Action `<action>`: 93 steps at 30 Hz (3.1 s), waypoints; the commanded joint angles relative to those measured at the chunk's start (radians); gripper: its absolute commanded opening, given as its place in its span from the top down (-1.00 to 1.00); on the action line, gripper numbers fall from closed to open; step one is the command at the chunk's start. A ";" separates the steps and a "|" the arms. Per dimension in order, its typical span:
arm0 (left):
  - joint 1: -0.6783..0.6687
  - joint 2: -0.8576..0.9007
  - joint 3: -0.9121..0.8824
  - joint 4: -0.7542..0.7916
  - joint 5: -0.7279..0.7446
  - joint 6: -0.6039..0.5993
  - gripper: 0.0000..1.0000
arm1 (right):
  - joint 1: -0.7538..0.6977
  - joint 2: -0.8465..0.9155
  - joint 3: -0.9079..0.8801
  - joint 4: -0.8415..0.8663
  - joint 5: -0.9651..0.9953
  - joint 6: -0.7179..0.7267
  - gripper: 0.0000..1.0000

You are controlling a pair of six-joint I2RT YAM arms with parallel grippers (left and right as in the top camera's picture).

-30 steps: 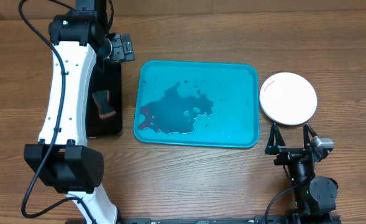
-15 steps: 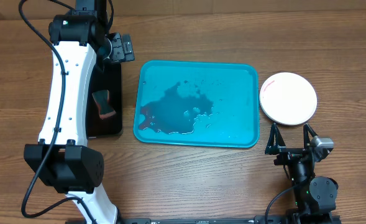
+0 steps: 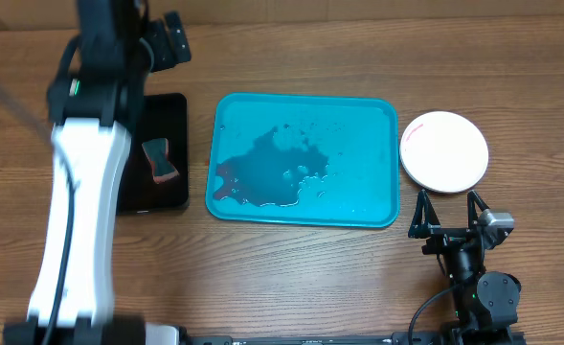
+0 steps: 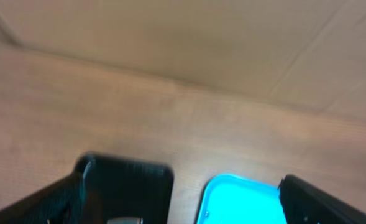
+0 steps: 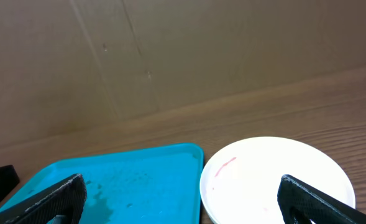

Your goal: Clean dirty plates on tray and stack at the side

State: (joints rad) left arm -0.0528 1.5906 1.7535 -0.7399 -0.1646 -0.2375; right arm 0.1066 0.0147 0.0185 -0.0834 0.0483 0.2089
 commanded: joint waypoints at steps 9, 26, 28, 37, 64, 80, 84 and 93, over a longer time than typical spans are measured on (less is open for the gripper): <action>0.087 -0.610 -0.776 0.398 0.152 0.214 -0.99 | 0.006 -0.012 -0.010 0.003 -0.009 -0.003 -1.00; 0.117 -1.296 -1.553 0.766 0.292 0.515 -0.99 | 0.006 -0.012 -0.010 0.004 -0.009 -0.003 -1.00; 0.117 -1.354 -1.601 0.766 0.291 0.524 -0.99 | 0.006 -0.012 -0.010 0.004 -0.009 -0.003 -1.00; 0.095 -1.539 -1.749 0.735 0.258 0.530 -1.00 | 0.006 -0.012 -0.010 0.004 -0.009 -0.003 -1.00; 0.092 -1.587 -1.749 0.667 0.236 0.522 -0.99 | 0.006 -0.012 -0.010 0.004 -0.009 -0.003 -1.00; 0.092 -1.587 -1.749 0.666 0.236 0.522 -1.00 | 0.006 -0.012 -0.010 0.004 -0.009 -0.003 -1.00; 0.092 -1.587 -1.749 0.666 0.236 0.522 -0.99 | 0.006 -0.012 -0.010 0.004 -0.009 -0.003 -1.00; 0.092 -1.587 -1.749 0.666 0.236 0.522 -1.00 | 0.006 -0.012 -0.010 0.004 -0.009 -0.003 -1.00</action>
State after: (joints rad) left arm 0.0456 0.0166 0.0097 -0.0715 0.0814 0.2695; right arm 0.1066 0.0147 0.0185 -0.0830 0.0479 0.2089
